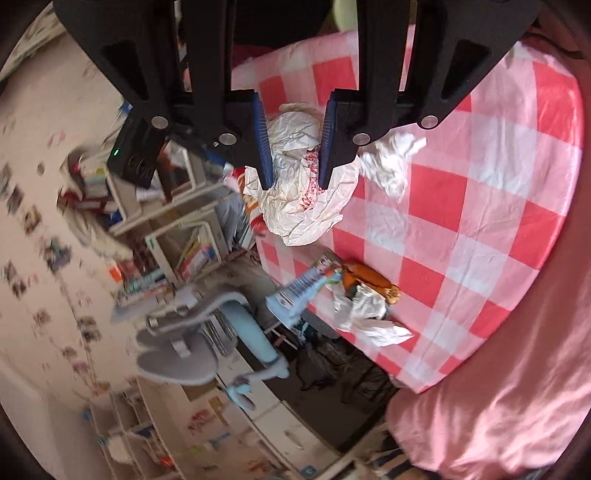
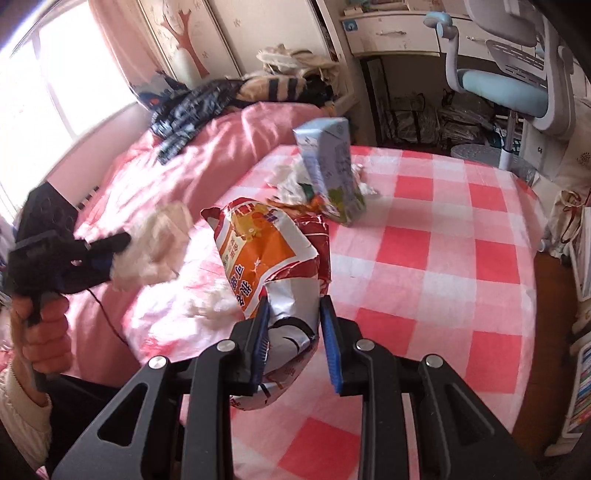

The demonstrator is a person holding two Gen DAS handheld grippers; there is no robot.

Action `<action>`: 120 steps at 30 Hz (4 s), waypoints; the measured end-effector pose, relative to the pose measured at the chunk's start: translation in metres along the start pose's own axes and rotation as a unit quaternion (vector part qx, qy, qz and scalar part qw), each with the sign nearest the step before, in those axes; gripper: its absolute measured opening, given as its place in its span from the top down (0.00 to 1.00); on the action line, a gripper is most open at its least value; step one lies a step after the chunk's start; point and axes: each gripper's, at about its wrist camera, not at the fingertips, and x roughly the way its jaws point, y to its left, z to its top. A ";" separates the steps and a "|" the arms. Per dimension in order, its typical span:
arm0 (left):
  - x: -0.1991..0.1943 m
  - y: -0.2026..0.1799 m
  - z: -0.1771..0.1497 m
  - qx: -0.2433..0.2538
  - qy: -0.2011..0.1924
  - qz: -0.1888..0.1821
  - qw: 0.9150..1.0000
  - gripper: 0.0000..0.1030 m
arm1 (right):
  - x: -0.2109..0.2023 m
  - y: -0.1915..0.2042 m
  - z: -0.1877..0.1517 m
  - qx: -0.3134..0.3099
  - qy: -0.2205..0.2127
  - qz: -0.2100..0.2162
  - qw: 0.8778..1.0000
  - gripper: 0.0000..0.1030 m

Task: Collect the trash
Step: 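Open the right tool over the yellow wastebasket while the left tool releases the paper there, then move both open tools back over the table toward the remaining trash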

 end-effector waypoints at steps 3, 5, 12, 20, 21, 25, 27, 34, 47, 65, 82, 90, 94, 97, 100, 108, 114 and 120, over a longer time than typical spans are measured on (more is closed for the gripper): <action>-0.012 -0.011 -0.034 0.029 0.014 0.013 0.999 0.77 | -0.014 0.030 -0.032 -0.021 0.004 0.001 1.000 0.72; -0.017 -0.012 -0.059 0.037 0.031 0.027 0.998 0.77 | -0.020 0.048 -0.054 -0.041 0.015 -0.004 0.999 0.72; -0.024 -0.016 -0.142 0.081 0.098 0.097 0.987 0.77 | -0.020 0.078 -0.147 -0.061 0.106 -0.029 0.992 0.72; 0.004 -0.016 -0.202 0.145 0.193 0.201 0.949 0.68 | 0.011 0.084 -0.202 -0.079 0.226 -0.055 0.969 0.64; 0.006 -0.014 -0.205 0.148 0.197 0.211 0.946 0.66 | 0.009 0.081 -0.201 -0.075 0.223 -0.059 0.970 0.60; 0.000 -0.013 -0.208 0.153 0.189 0.226 0.943 0.53 | -0.001 0.071 -0.194 -0.055 0.193 -0.068 0.977 0.50; -0.006 -0.013 -0.202 0.153 0.165 0.229 0.947 0.49 | -0.002 0.065 -0.190 -0.047 0.180 -0.071 0.980 0.48; -0.032 -0.030 -0.181 0.173 0.029 0.268 0.947 0.27 | -0.011 0.076 -0.181 -0.074 0.108 -0.073 0.989 0.38; -0.055 -0.060 -0.163 0.208 -0.101 0.323 0.918 0.13 | -0.033 0.082 -0.147 -0.058 -0.028 -0.106 0.992 0.19; -0.047 -0.085 -0.068 0.182 -0.207 0.338 0.900 0.07 | -0.054 0.072 -0.026 -0.126 -0.170 -0.166 0.963 0.08; -0.002 -0.053 -0.012 0.148 -0.157 0.373 0.902 0.07 | -0.009 0.036 -0.013 -0.057 -0.109 -0.147 0.982 0.08; 0.016 -0.055 -0.007 0.157 -0.126 0.365 0.909 0.07 | -0.013 0.004 -0.006 -0.019 -0.105 -0.168 0.980 0.07; 0.019 -0.054 -0.006 0.166 -0.111 0.361 0.911 0.07 | -0.014 -0.008 -0.002 0.019 -0.107 -0.161 0.981 0.07; 0.018 -0.052 -0.005 0.165 -0.103 0.358 0.913 0.07 | -0.012 -0.006 -0.002 0.025 -0.108 -0.160 0.981 0.07; 0.014 -0.049 -0.004 0.159 -0.103 0.356 0.915 0.07 | -0.007 -0.001 -0.002 0.017 -0.102 -0.161 0.982 0.07; 0.015 -0.051 -0.008 0.165 -0.094 0.355 0.916 0.07 | 0.002 0.008 -0.006 -0.024 -0.084 -0.178 0.980 0.07; 0.021 -0.052 -0.012 0.176 -0.081 0.358 0.914 0.07 | 0.001 0.008 -0.007 -0.031 -0.082 -0.182 0.979 0.07; 0.026 -0.053 -0.014 0.183 -0.072 0.359 0.912 0.07 | 0.001 0.007 -0.007 -0.031 -0.083 -0.182 0.979 0.07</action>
